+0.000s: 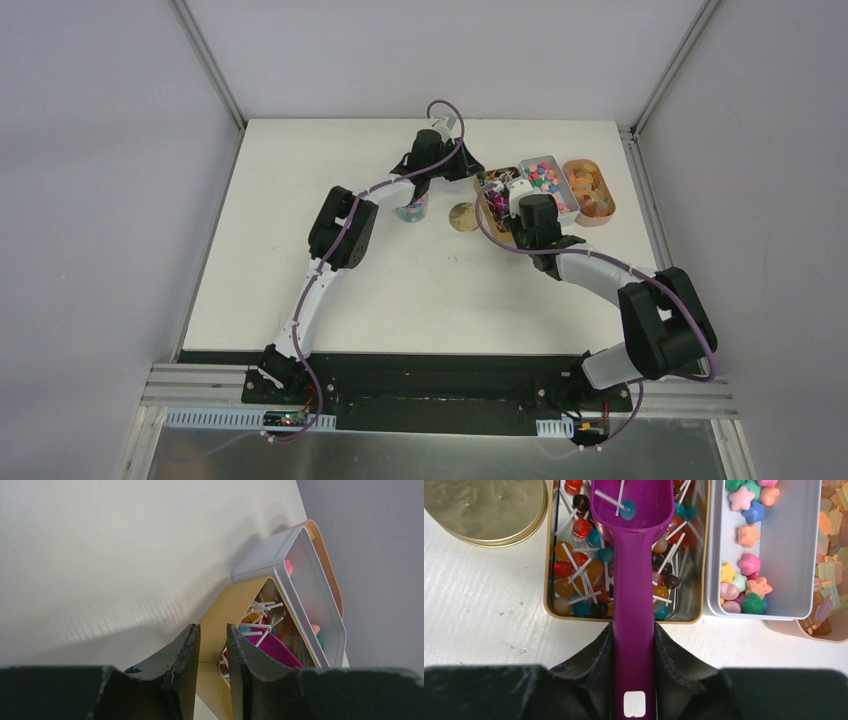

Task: Pack the candies
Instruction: Scoop the fake candies from the storage box.

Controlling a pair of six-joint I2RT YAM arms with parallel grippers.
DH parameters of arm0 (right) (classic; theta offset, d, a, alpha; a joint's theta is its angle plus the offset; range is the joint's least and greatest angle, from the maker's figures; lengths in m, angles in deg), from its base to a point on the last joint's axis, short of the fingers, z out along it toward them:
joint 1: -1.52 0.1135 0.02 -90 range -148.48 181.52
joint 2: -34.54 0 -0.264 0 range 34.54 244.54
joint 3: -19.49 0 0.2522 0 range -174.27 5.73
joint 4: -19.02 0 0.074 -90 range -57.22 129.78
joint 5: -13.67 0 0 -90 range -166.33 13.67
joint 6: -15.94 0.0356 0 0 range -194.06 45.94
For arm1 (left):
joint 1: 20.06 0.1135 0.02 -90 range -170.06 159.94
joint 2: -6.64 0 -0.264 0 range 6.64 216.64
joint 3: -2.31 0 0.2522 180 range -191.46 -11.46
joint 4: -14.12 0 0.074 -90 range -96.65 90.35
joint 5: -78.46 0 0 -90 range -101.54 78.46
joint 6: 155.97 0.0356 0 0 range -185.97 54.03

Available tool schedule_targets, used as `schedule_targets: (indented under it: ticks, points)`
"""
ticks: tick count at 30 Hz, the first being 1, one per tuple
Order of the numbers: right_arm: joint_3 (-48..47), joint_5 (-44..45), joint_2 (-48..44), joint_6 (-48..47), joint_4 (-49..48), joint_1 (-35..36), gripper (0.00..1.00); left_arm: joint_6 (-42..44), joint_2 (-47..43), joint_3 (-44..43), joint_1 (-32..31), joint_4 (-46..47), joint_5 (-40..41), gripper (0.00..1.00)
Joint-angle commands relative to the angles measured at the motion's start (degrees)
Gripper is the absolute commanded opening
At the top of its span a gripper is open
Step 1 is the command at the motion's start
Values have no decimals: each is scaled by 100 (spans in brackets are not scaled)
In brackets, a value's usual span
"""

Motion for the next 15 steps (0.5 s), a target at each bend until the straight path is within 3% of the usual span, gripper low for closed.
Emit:
schedule_targets:
  ticks: [1,15]
  points:
    - [-194,-113,66,59,-605,-19,0,-83,-45,-15,-81,288,-95,27]
    - [298,-127,-115,112,-1431,-44,0,-44,-59,-5,-85,284,-86,27]
